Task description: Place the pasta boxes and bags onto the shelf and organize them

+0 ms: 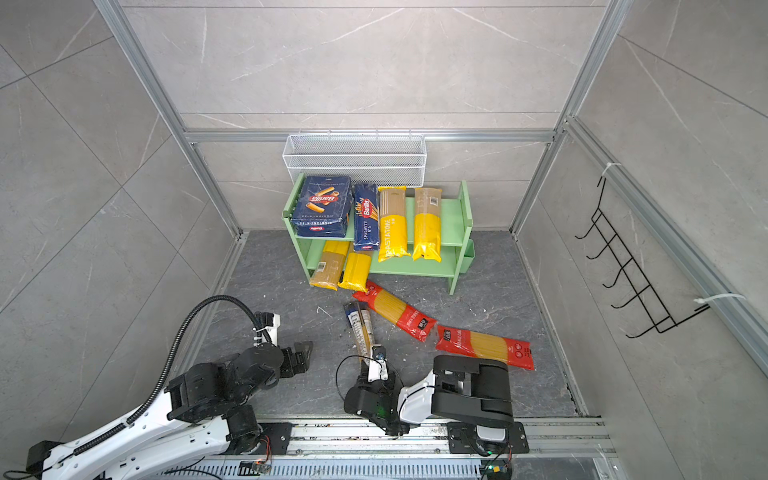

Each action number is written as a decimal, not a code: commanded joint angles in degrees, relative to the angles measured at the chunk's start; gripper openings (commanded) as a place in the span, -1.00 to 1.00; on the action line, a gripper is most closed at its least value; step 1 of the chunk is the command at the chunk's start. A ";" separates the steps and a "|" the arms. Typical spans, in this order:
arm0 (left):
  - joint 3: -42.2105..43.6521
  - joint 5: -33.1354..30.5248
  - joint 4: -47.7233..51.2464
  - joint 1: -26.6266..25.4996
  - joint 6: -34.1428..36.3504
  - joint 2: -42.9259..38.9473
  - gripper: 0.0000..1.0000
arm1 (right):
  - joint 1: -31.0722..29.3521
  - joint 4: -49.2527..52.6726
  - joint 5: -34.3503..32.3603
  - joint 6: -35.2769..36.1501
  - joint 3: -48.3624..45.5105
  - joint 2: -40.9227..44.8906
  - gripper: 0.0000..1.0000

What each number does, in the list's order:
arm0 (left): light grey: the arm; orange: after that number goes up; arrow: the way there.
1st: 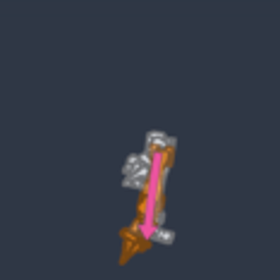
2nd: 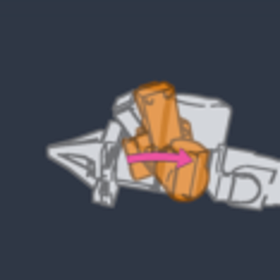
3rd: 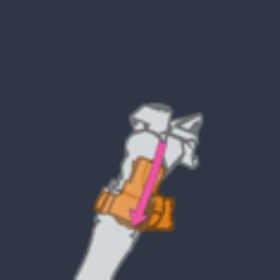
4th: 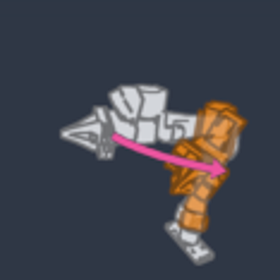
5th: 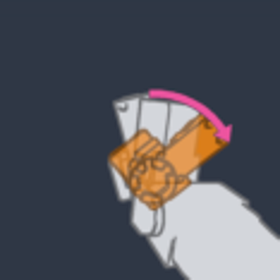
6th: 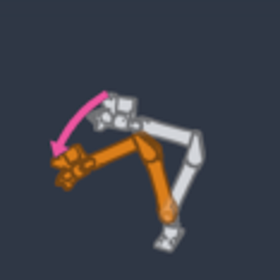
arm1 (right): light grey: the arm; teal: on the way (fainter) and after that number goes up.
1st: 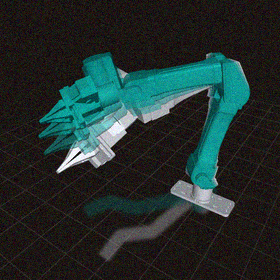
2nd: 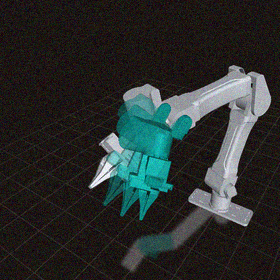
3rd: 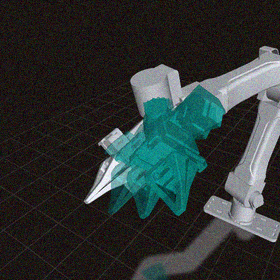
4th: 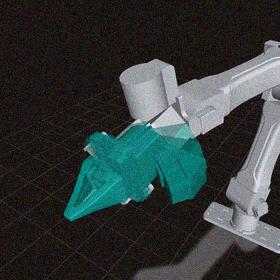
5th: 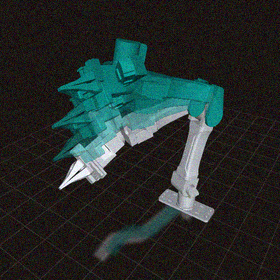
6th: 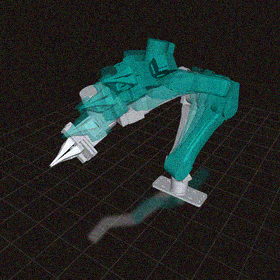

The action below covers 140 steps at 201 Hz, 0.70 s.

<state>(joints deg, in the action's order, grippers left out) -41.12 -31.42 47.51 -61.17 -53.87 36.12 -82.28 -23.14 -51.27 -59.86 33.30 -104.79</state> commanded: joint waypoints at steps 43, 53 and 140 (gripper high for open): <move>-3.35 -2.68 0.99 -0.36 1.55 -1.61 0.95 | -9.12 42.81 19.83 -10.52 -2.48 4.16 -1.00; -3.41 -2.81 1.33 -0.36 1.66 -2.13 0.95 | -9.47 44.76 19.01 -11.56 -2.49 6.94 -1.00; -5.28 -4.48 2.66 -0.31 4.20 -2.59 0.96 | -10.89 67.19 9.61 -16.48 3.53 27.02 -1.00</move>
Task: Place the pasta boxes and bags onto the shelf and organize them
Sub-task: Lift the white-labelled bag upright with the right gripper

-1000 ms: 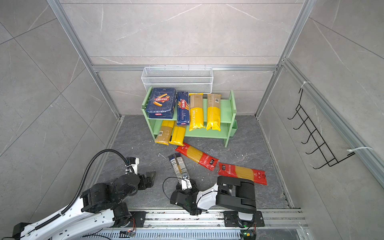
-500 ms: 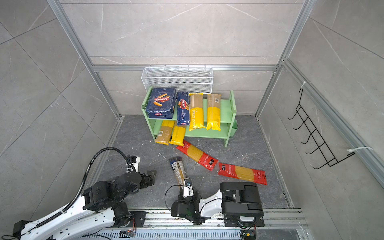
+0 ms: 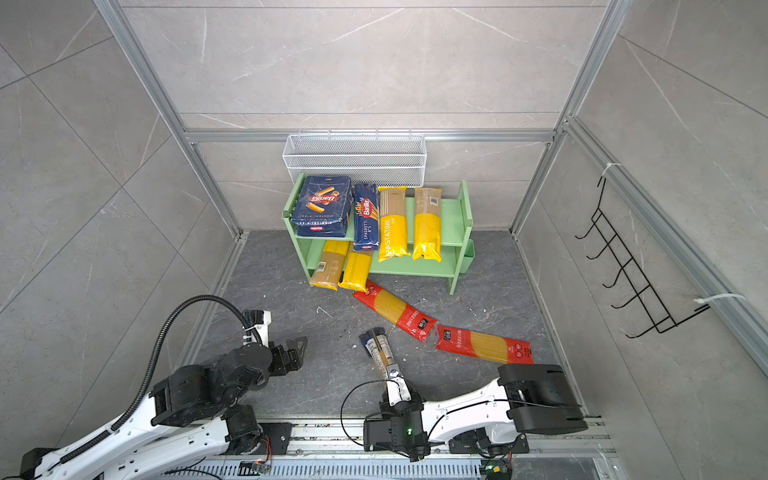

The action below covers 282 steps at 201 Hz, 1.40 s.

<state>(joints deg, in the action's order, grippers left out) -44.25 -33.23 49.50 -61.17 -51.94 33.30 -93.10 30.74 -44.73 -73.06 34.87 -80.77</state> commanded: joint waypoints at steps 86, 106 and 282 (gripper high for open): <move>-2.07 -4.33 2.38 -0.36 3.06 -1.80 0.96 | -0.65 13.67 -2.09 -1.92 1.99 13.18 -1.00; -1.94 -4.90 2.69 -0.36 2.97 -2.53 0.96 | -0.68 13.47 -4.00 -1.26 2.06 14.65 -1.00; -4.62 -4.69 0.56 -0.36 5.08 3.84 0.99 | -5.34 51.84 -25.75 -23.11 19.49 16.94 -1.00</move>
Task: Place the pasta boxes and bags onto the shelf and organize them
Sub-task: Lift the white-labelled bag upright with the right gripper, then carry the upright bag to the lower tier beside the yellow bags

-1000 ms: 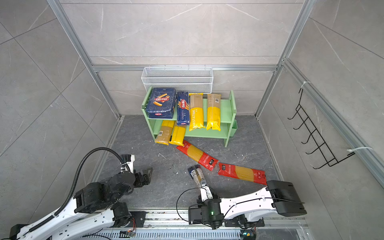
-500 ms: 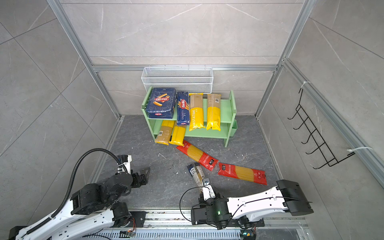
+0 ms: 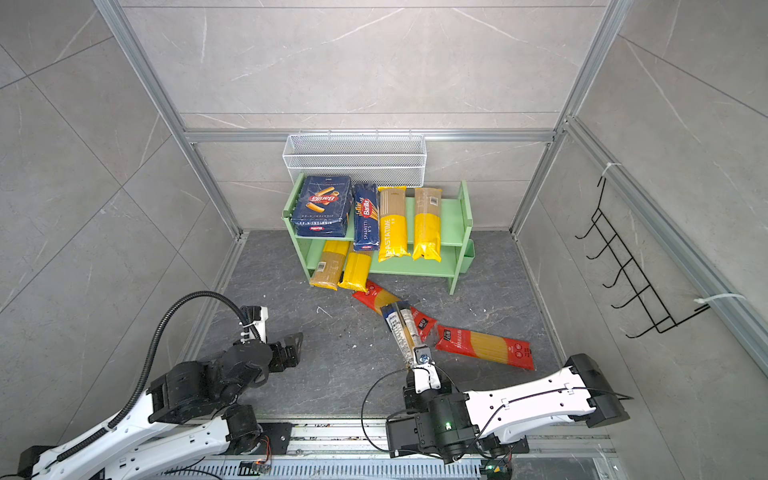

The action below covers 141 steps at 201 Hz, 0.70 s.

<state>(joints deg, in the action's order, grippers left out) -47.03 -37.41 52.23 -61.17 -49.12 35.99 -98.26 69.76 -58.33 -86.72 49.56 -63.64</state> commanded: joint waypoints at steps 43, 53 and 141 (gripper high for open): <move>-3.05 0.32 -3.62 -0.34 4.18 3.48 0.99 | 0.13 18.14 -14.10 -13.72 8.22 -2.66 -1.00; -3.30 0.54 -3.92 -0.31 4.72 3.99 0.99 | 0.47 17.70 -14.25 -13.43 8.48 -3.22 -1.00; -2.98 1.03 -4.97 -0.27 6.50 3.63 0.99 | 11.41 -18.13 -6.99 21.17 4.03 -1.45 -1.00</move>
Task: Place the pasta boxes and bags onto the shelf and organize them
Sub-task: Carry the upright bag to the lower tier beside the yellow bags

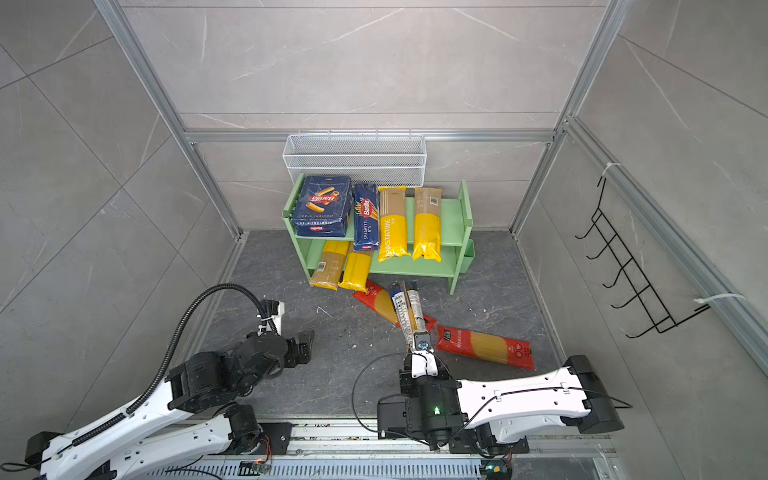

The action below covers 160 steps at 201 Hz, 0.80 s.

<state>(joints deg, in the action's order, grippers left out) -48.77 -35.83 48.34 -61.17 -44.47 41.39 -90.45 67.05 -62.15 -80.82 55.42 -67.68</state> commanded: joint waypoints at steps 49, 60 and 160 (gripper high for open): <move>-1.19 -2.78 0.17 -0.25 2.36 -3.29 0.99 | 12.95 -32.80 3.18 33.12 -3.35 1.77 -1.00; -1.32 -3.40 0.52 -0.23 2.48 -3.33 0.99 | 14.58 -35.83 4.63 36.12 -3.03 0.87 -1.00; -4.74 -6.08 1.94 0.18 4.76 -1.93 0.99 | 29.93 -53.54 16.01 48.90 -1.02 -6.56 -1.00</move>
<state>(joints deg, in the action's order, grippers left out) -50.65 -39.20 49.43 -61.12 -41.76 39.16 -62.59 23.40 -44.88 -36.12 50.59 -73.17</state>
